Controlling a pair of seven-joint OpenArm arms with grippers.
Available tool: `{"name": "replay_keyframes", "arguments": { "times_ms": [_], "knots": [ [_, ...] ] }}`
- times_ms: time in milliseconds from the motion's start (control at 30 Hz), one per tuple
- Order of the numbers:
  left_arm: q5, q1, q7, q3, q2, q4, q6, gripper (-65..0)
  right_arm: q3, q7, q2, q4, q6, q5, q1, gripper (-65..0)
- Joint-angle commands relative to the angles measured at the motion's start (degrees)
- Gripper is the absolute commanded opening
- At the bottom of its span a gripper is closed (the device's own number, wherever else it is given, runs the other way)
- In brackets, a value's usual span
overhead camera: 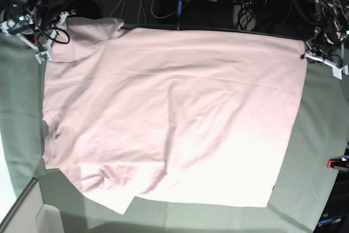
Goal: Layout the t-shirt on the table in an organized manner, then fold the t-shirt properly
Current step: 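Regrasp the shirt edge corners with the right and left grippers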
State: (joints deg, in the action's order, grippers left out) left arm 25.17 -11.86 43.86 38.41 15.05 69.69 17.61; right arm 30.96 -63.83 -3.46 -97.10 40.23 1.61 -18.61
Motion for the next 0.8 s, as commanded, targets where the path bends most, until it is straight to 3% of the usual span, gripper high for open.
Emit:
{"name": "replay_keyframes", "arguments": {
  "times_ms": [0,133,400,633,700,767],
  "knots": [
    [-0.68,-0.76,3.92,-0.39,-0.41,-0.46,0.28,-65.0,0.29,0.14,-0.45,-1.14,-0.23,-0.16,0.11,-28.1],
    [-0.68,-0.67,3.92,-0.39,-0.41,-0.46,0.28,-65.0,0.29,0.23,-0.45,-0.53,-0.23,-0.16,0.19,-28.1],
    [-0.68,-0.49,3.92,-0.30,-0.41,-0.46,0.28,-65.0,0.29,7.26,-0.54,4.13,-0.23,-0.16,0.37,-28.1],
    [-0.60,0.21,3.92,-0.30,-0.41,-0.37,0.28,-65.0,0.29,7.88,-1.41,6.42,-0.23,-0.16,1.51,-29.1],
    [-0.60,0.21,3.92,-0.30,-0.41,-0.37,0.28,-65.0,0.29,7.88,-1.41,6.33,-0.23,-0.24,1.42,-34.4],
    [-0.33,0.21,4.01,-0.30,-0.32,-0.37,0.28,-65.0,0.12,7.79,-1.41,6.07,-0.23,-0.24,1.16,-44.2]
  ]
}}
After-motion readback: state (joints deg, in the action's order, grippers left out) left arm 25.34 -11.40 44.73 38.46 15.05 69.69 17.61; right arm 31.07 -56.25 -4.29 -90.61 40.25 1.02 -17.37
